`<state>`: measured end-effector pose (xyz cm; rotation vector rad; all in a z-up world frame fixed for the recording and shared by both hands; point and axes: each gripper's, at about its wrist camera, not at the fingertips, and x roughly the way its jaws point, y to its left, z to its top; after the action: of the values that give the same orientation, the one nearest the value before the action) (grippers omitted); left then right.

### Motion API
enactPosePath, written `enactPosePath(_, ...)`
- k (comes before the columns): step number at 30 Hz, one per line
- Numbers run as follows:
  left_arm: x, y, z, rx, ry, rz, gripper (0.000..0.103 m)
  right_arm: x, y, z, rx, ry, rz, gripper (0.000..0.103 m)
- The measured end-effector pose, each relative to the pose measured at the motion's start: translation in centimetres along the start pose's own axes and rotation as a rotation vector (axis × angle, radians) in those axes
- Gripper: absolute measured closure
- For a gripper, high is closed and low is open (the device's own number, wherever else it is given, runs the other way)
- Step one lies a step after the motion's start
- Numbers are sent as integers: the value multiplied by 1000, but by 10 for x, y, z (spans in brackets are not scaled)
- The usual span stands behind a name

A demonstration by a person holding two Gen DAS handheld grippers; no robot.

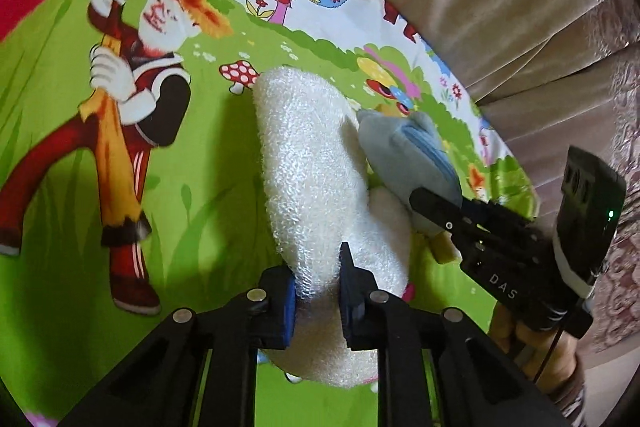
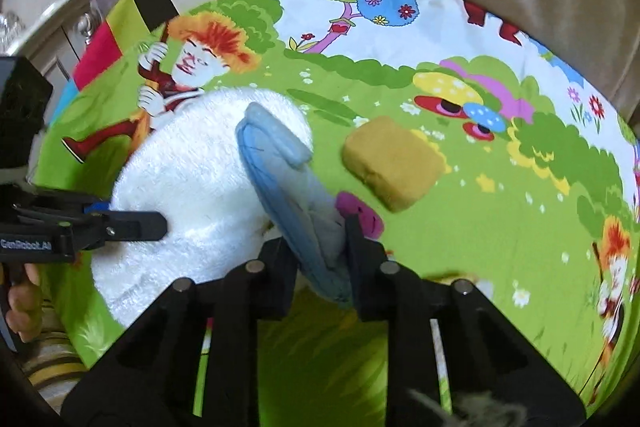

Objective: Organize soft objects
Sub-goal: 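Grasp the white fuzzy mitt with the left tool while the right tool grasps the blue pouch, then carry the white mitt and blue pouch into the white box and release both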

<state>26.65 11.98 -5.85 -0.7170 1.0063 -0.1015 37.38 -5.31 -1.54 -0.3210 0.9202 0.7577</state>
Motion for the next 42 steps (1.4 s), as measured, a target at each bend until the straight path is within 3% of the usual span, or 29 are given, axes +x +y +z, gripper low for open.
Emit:
enactPosePath(7,-21,-10,-11,-18,-17,-59,86,-40,17,-21,67,-56,-34,78)
enactPosePath(25,-54,-60,-67,47,-2,-144,87,-136,25,-81,179,-125,-142,78)
enactPosePath(42,-68,-113,-109,156,16,-165,87,-212,-8,-151,333,-166,-246,78)
